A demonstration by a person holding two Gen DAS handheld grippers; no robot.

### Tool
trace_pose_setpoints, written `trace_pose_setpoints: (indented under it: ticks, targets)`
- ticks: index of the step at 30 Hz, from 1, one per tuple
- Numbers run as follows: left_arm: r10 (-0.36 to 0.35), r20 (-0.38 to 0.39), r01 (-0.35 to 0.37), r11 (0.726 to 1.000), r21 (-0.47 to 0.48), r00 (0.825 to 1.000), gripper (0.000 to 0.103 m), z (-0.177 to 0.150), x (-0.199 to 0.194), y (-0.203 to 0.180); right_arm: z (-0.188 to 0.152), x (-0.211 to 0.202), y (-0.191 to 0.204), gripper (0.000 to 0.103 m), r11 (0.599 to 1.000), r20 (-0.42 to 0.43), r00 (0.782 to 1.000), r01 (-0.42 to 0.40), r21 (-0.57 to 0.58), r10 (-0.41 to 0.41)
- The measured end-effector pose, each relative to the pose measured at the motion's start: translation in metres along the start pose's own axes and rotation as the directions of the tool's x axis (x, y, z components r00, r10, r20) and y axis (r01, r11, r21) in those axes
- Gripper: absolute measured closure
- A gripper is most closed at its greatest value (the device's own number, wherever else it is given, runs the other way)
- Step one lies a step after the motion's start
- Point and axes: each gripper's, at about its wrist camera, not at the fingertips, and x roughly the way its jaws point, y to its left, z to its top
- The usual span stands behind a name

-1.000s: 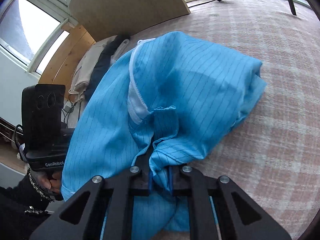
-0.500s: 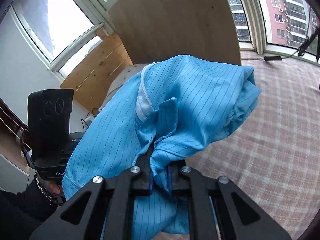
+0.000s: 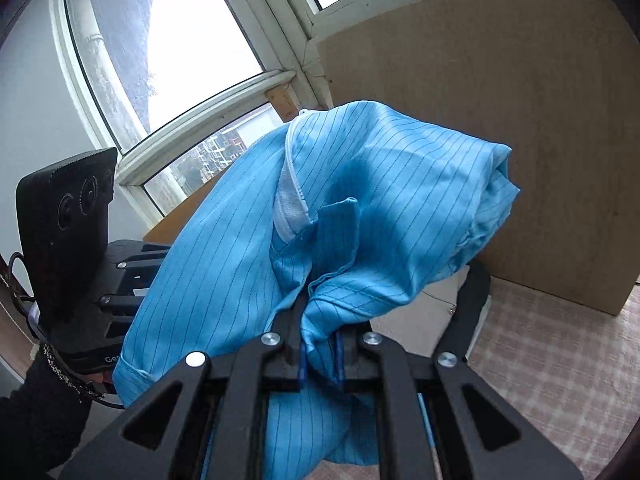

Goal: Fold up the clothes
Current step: 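Lift the folded coat with both grippers and carry it toward the headboard, then lower the coat onto the stack of folded clothes and open both grippers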

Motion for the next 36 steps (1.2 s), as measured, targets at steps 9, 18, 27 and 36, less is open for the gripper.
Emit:
trace_pose_setpoints:
  ticks: [9, 18, 27, 36]
  targets:
    - [0.107, -0.359, -0.125, 0.992, -0.027, 0.927, 0.089, -0.087, 0.138, 0.097, -0.053, 0.098, -0.072, 0.094, 0.983, -0.229, 0.969, 0.125, 0.134, -0.092]
    - [0.057, -0.275, -0.111, 0.976, -0.187, 0.960, 0.077, -0.088, 0.095, 0.133, -0.048, 0.061, -0.084, 0.082, 0.987, -0.261, 0.964, 0.089, 0.133, -0.052]
    - [0.129, -0.146, -0.153, 0.975, -0.163, 0.981, 0.070, -0.044, 0.073, 0.139, 0.010, 0.044, -0.105, 0.070, 0.985, -0.120, 0.993, 0.026, 0.172, -0.005]
    - [0.062, -0.221, -0.104, 0.977, -0.184, 0.973, 0.067, -0.015, 0.164, 0.168, 0.020, 0.161, -0.133, 0.088, 0.984, -0.295, 0.941, 0.179, 0.025, -0.164]
